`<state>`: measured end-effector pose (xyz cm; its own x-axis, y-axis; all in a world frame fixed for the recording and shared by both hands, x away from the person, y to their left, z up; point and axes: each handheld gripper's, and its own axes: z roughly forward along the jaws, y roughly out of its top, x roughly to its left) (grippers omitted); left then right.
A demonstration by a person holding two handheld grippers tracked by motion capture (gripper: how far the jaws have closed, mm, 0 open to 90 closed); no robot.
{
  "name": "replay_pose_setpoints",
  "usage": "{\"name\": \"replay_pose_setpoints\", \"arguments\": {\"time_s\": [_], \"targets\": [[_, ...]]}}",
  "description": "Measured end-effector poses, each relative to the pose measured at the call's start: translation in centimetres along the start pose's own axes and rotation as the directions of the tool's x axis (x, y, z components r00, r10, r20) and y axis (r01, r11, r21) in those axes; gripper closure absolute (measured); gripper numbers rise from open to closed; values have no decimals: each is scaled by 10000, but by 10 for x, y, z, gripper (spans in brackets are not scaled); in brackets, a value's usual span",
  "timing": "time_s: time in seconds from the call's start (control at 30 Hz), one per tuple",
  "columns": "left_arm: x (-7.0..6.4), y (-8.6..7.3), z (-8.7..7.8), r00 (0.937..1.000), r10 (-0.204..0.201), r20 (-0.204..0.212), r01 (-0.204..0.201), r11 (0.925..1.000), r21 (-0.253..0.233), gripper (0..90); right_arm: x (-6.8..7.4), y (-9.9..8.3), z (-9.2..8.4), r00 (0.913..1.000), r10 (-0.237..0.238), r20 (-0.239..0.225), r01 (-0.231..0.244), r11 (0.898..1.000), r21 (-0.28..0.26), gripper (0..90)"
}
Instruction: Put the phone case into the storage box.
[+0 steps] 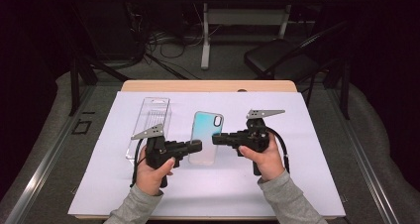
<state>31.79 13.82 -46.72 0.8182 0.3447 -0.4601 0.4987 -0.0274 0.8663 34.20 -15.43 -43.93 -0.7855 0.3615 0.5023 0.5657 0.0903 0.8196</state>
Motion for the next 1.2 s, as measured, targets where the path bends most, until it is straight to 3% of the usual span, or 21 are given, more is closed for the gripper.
{"name": "replay_pose_setpoints", "arguments": {"time_s": [1.2], "targets": [[1,-1,0,10000,-81,43,81,9999,-113,814,1,-1,0,9999,141,-25,-141,9998,-115,822]]}}
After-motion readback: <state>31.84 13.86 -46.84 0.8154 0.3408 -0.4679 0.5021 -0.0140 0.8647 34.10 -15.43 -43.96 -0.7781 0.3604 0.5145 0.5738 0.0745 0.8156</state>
